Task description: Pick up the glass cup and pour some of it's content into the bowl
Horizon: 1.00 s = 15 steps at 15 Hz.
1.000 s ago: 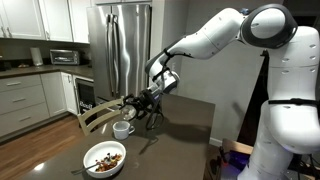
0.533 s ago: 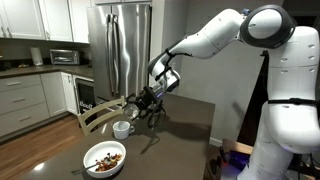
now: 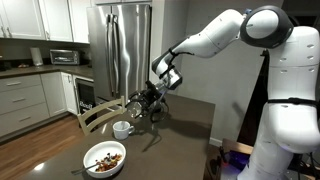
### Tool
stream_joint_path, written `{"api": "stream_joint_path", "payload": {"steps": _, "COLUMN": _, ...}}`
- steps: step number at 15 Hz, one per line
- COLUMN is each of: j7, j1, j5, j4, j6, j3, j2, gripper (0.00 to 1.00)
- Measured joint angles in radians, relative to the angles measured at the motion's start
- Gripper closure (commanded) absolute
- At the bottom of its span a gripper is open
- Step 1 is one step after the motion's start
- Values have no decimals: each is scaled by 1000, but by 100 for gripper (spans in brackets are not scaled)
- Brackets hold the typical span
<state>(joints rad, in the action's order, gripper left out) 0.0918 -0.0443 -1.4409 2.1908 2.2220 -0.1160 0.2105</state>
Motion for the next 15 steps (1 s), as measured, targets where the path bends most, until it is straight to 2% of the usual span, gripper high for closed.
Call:
{"api": "stream_joint_path", "payload": {"steps": 3, "j7": 37, "j1": -21, "j5": 0, "j4": 0, "j6": -59, "j3": -16, "j2": 0, "gripper": 41}}
{"api": "stream_joint_path", "payload": {"steps": 4, "j7": 40, "j1": -31, "j5": 0, "j4": 1, "j6": -84, "j3": -21, "j2": 0, "gripper": 16}}
{"api": "stream_joint_path", "payload": {"steps": 7, "j7": 36, "j1": -45, "j5": 0, "j4": 1, "j6": -96, "j3": -30, "j2": -1, "gripper": 16}}
{"api": "stream_joint_path", "payload": {"steps": 8, "j7": 36, "j1": -45, "j5": 0, "j4": 1, "j6": -97, "j3": -30, "j2": -2, "gripper": 41}}
{"api": "stream_joint_path", "payload": {"steps": 11, "j7": 48, "j1": -45, "j5": 0, "j4": 1, "j6": -103, "j3": -30, "j2": 3, "gripper": 41}}
{"api": "stream_joint_path", "payload": {"steps": 15, "j7": 146, "j1": -60, "j5": 0, "j4": 0, "j6": -205, "j3": -42, "j2": 32, "gripper": 41}}
